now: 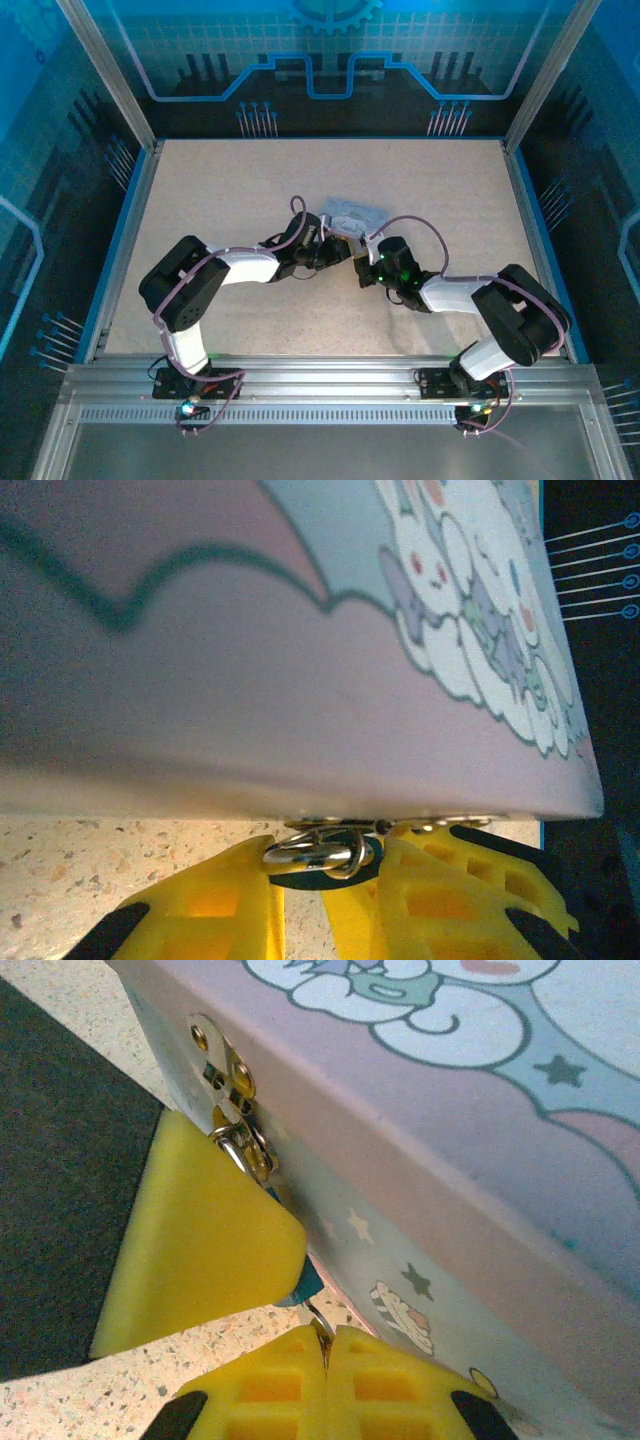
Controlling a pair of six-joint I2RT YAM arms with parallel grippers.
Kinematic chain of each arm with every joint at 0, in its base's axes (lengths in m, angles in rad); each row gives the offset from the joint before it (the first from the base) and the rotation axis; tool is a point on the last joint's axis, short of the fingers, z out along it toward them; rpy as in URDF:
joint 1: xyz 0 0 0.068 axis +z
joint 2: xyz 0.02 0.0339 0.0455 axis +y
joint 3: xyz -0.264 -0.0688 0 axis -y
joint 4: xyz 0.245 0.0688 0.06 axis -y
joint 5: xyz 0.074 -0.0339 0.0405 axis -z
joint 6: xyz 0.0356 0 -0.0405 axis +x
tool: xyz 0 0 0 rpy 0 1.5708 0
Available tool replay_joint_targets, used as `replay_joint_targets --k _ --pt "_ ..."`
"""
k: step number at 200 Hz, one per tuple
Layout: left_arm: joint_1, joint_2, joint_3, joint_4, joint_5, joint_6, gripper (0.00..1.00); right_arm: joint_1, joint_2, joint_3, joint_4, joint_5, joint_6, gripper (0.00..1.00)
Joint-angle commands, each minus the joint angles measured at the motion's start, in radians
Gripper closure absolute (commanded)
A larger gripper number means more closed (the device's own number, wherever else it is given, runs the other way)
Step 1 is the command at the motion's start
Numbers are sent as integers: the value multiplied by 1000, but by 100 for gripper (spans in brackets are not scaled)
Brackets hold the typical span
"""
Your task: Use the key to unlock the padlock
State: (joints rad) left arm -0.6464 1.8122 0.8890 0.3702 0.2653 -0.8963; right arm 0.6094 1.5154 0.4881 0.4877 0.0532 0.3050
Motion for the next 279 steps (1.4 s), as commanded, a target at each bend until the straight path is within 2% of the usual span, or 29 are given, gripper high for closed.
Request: replay_joint_targets --k 1,61,95,114,197,247,279 --pt "-20 21 8 64 80 -30 84 0 17 -10 66 -9 34 100" --pt "-22 73 -13 125 74 -68 83 6 53 -46 93 -1 69 100" --pt "-24 80 -22 129 57 -65 79 12 77 -66 123 0 88 100" --pt "-25 75 -27 123 50 -62 73 16 82 -66 124 0 91 100" --pt "-12 -52 -100 47 -14 -28 51 22 75 -69 100 -2 114 100" --pt "7 -162 -179 31 -58 -41 43 21 19 -57 26 -9 138 100" --pt "26 -202 -214 47 -62 -79 42 16 -27 -31 -65 -41 153 100"
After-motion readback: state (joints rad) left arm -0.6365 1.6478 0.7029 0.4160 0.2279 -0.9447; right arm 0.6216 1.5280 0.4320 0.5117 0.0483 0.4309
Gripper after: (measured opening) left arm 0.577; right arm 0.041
